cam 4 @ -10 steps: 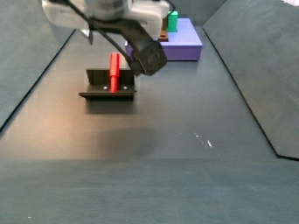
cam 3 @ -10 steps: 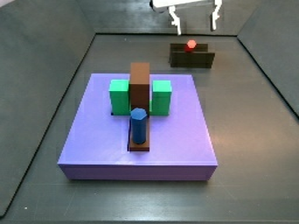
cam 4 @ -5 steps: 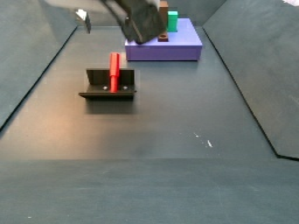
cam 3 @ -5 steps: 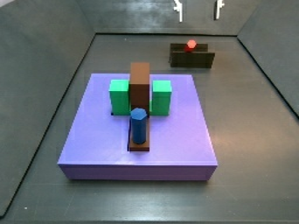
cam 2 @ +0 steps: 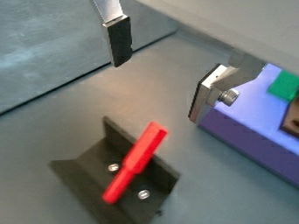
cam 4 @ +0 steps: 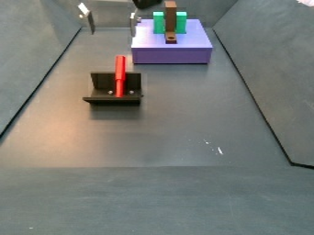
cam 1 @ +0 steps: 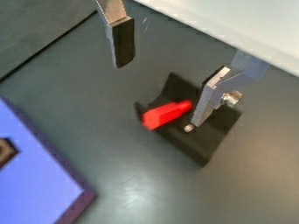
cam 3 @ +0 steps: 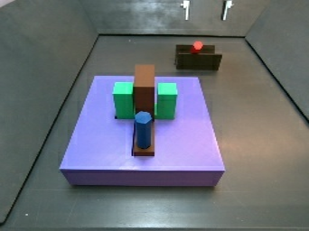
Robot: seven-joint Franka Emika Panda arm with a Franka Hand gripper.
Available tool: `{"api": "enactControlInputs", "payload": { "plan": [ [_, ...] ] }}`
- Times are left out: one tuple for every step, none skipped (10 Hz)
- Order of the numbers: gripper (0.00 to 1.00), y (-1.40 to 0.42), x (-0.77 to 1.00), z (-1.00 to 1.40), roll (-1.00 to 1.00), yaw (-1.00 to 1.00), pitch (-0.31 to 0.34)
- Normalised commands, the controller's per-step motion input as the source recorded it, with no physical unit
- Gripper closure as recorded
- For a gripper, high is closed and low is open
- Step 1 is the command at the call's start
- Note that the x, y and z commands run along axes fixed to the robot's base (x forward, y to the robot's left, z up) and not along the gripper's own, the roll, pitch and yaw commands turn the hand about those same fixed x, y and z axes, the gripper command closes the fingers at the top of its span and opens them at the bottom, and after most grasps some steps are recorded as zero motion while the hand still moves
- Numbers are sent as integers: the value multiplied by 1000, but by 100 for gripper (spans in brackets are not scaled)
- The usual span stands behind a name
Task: Pick up the red object. Move up. Place the red object on the fixture. Regrasp the red object. Move to above the board. Insert the red object.
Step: Regrasp the red object.
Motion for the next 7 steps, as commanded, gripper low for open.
{"api": "enactControlInputs", "payload": {
  "plan": [
    [0,0,334,0,1000,3,0],
    [0,-3,394,0,1000,0,0],
    [0,0,369,0,1000,6,0],
    [0,0,329,0,1000,20,0],
    [0,0,289,0,1000,66,0],
    [0,-14,229,-6,1000,203,-26],
    [0,-14,177,-17,1000,243,-17]
  ]
}}
